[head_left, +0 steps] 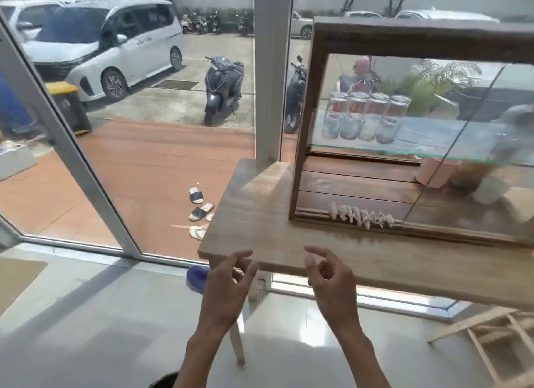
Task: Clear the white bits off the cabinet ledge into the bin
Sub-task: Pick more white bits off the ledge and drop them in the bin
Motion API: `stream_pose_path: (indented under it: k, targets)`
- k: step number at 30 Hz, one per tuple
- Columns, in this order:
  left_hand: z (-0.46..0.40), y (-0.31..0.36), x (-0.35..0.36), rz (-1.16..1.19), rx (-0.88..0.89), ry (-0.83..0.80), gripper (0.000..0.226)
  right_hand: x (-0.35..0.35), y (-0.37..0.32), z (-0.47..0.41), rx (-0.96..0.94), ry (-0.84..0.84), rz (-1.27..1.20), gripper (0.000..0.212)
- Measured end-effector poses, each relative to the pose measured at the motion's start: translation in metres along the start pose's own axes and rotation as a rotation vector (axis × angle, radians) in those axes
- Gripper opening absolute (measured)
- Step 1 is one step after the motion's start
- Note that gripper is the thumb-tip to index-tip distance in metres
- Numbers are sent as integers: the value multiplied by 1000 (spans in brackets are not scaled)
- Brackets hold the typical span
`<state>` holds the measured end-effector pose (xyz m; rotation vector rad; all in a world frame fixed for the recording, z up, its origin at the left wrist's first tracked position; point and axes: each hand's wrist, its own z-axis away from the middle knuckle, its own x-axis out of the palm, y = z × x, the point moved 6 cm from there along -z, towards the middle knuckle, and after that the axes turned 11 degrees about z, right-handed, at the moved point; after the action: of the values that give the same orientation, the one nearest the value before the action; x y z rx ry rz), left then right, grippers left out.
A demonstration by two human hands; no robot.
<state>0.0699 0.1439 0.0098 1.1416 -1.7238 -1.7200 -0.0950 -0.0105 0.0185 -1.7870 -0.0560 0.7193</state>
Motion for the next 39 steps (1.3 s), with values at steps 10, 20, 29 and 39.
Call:
stream_pose_path:
  k: [10,20,29,39]
  targets:
    - [-31,34,102,25,56,87,3,-77,46,-45,128,206,57,15]
    - [-66,60,171,-104,121,185,26,-84,51,-96,131,309,277,35]
    - [-78,54,199,-139,47,210,47,-79,58,-116,147,320,380,45]
    - [-82,52,210,-175,50,221,18,-75,61,-123,116,282,472,37]
